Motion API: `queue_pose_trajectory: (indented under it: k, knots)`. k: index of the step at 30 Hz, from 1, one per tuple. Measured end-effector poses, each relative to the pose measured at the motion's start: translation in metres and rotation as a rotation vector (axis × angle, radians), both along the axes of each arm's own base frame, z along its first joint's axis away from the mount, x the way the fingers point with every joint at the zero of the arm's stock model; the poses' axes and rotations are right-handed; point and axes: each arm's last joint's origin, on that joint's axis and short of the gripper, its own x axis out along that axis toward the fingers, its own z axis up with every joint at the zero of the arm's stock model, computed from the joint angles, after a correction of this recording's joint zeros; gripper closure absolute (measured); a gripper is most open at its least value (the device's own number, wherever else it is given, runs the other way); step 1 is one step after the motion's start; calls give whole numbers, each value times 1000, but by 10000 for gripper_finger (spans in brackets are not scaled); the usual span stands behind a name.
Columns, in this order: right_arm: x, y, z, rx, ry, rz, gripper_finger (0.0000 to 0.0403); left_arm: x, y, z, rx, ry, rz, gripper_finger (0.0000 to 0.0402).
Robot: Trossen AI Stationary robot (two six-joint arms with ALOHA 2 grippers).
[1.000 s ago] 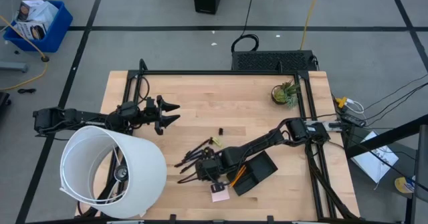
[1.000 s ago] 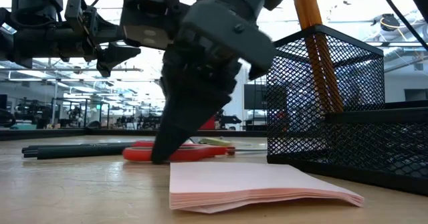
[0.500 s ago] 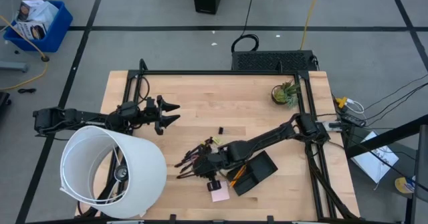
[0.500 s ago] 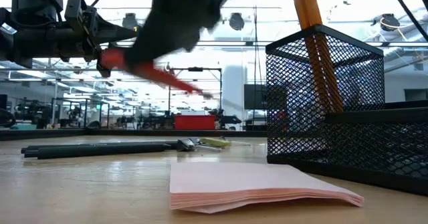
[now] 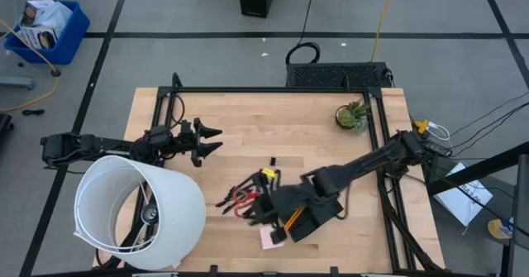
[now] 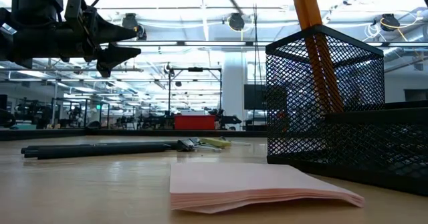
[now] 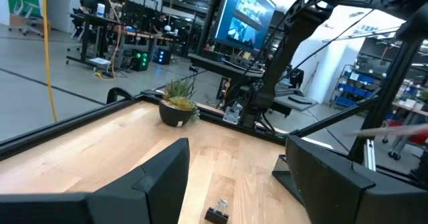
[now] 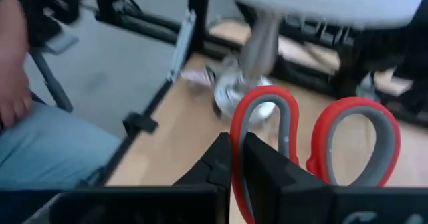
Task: Pick and place office supplies into organizer
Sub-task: Put the red scissors into the black desk organizer
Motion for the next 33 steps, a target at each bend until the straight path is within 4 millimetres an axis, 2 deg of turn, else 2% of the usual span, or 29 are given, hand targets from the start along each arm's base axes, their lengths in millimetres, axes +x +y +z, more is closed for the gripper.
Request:
queue_pose_trajectory:
  k: [5, 10, 13, 18, 21, 26, 33]
  knots:
    - [-21, 29, 19, 2, -94, 37, 386, 0, 0, 0, 0, 0, 0, 149]
    - [-38, 56, 27, 30, -158, 95, 386, 0, 0, 0, 0, 0, 0, 149]
    - [-45, 70, 25, 33, -200, 81, 387, 0, 0, 0, 0, 0, 0, 149]
    - [-63, 86, 8, 83, -289, 117, 387, 0, 0, 0, 0, 0, 0, 149]
    - [-82, 84, -4, 106, -343, 78, 387, 0, 0, 0, 0, 0, 0, 149]
    - [-119, 67, -19, 207, -469, 14, 387, 0, 0, 0, 0, 0, 0, 149]
    - [-167, 30, -74, 363, -613, -74, 383, 0, 0, 0, 0, 0, 0, 149]
